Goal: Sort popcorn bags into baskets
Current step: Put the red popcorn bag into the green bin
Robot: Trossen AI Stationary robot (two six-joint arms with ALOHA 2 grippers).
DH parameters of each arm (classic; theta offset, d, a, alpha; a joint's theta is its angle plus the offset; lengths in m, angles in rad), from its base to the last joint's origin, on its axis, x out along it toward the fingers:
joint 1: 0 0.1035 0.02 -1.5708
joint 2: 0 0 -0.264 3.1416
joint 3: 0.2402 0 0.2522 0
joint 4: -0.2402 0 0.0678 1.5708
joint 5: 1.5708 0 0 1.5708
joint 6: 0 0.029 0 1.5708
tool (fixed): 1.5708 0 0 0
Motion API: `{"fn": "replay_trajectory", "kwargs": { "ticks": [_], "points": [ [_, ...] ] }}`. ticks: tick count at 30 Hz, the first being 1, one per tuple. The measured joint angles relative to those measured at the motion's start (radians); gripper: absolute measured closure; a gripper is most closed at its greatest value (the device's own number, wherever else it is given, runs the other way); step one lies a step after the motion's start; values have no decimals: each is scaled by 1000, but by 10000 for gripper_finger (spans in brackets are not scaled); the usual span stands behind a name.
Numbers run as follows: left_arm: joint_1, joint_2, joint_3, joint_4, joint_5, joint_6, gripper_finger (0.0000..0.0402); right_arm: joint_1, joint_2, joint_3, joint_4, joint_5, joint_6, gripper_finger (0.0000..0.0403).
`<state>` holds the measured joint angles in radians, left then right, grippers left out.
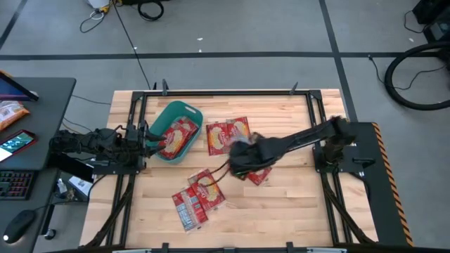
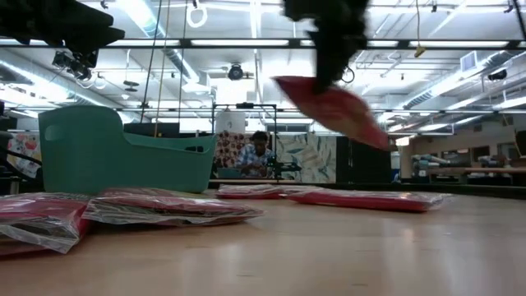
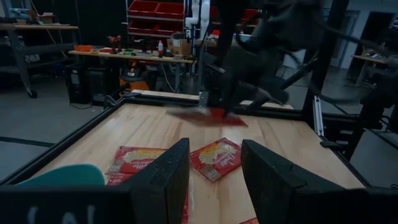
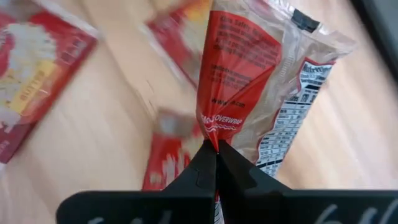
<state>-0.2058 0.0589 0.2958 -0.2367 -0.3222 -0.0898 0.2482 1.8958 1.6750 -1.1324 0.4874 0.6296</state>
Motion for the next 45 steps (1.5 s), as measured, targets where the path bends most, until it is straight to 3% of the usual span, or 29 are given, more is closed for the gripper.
{"fn": "replay_trajectory", "kwargs": {
  "ticks": [8,13,18,27,32,36,45],
  "points": [
    [0,0,0,0,0,-3,251,-17,318,439,18,100,-582,397],
    [0,0,0,0,0,-3,251,-57,451,660,49,96,-878,396],
    [0,0,0,-1,0,-3,251,-97,498,646,207,105,-1253,396],
    [0,0,0,-1,0,-2,251,-175,567,645,482,101,-1722,395],
    [0,0,0,1,0,5,251,-209,608,646,708,99,-1886,392],
    [0,1,0,-2,0,6,251,-237,626,646,745,-16,-1979,382],
    [0,13,0,1,-1,8,251,-259,652,646,718,-86,-1883,301]
  ]
}}
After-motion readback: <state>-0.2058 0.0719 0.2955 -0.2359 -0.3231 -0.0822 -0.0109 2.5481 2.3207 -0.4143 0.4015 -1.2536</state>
